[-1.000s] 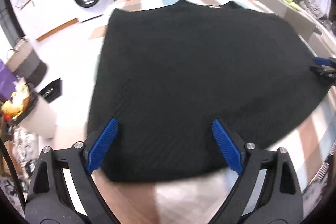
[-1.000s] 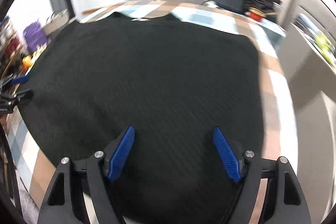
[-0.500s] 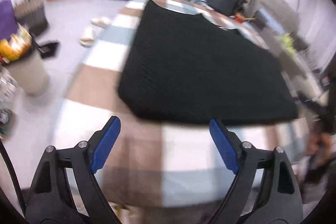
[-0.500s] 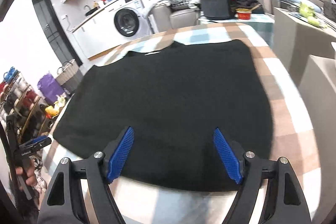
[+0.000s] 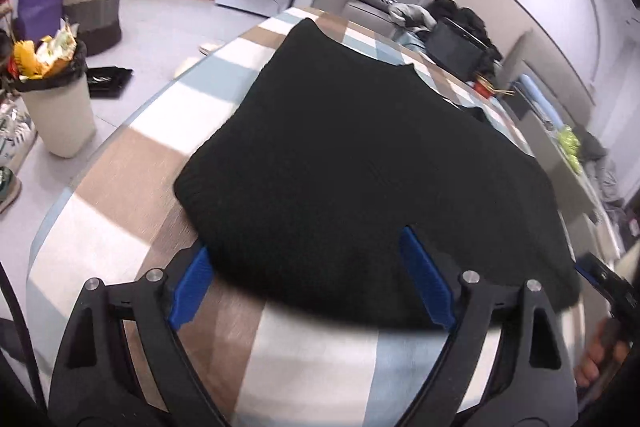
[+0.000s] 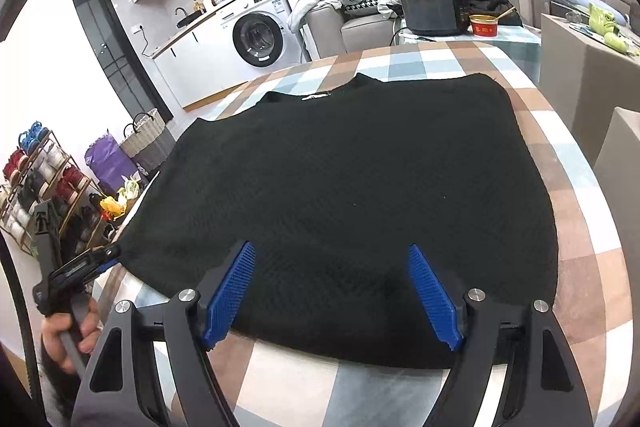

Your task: Fold small clothes

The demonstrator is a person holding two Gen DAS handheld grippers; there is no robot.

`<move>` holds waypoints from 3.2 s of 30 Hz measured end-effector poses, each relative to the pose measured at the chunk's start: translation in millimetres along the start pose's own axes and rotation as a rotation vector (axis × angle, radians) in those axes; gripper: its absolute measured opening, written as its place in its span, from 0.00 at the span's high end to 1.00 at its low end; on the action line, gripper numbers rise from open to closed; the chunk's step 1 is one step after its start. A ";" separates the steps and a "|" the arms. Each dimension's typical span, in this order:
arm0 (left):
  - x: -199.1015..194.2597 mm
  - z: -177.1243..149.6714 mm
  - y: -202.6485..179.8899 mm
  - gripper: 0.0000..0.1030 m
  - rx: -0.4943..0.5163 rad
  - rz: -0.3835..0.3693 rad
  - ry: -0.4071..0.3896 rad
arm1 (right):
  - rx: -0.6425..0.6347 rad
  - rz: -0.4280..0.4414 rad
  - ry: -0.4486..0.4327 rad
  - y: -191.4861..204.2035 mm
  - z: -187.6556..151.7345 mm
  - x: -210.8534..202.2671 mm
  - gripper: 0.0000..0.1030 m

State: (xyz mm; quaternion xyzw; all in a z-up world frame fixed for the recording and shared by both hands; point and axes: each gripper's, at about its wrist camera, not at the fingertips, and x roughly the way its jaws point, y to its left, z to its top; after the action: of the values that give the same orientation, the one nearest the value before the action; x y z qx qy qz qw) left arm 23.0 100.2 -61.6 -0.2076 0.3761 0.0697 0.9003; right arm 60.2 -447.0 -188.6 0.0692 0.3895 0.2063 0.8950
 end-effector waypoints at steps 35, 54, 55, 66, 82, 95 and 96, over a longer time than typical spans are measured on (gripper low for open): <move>-42.3 13.0 -237.0 0.78 0.568 -0.558 -0.006 | 0.109 -0.129 -0.091 -56.2 10.2 -41.6 0.22; -34.2 19.0 -147.3 0.30 0.538 -0.444 0.109 | 0.148 -0.017 -0.028 -61.7 10.1 -48.3 0.22; -32.1 20.7 -141.4 0.30 0.531 -0.432 0.113 | 0.159 0.019 -0.020 -57.9 11.6 -47.9 0.22; -4.0 2.1 -147.0 0.30 0.558 -0.363 0.123 | -0.027 -0.121 0.025 7.6 21.9 1.9 0.46; 6.1 8.7 -137.2 0.30 0.509 -0.336 0.139 | 0.154 -0.025 0.094 -66.4 2.5 -22.4 0.43; 10.3 -12.2 -184.2 0.29 0.614 -0.385 0.175 | 0.185 0.051 0.093 -69.6 19.1 -2.5 0.95; 7.7 -13.9 -185.0 0.29 0.624 -0.392 0.168 | 0.182 0.071 0.077 -66.9 17.2 -11.1 0.95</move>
State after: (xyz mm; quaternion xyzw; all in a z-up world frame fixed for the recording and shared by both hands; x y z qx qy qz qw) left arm 71.5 -73.2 -16.4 0.0037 0.4051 -0.2390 0.8825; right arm 87.0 -511.6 -188.4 0.1559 0.4381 0.2042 0.8614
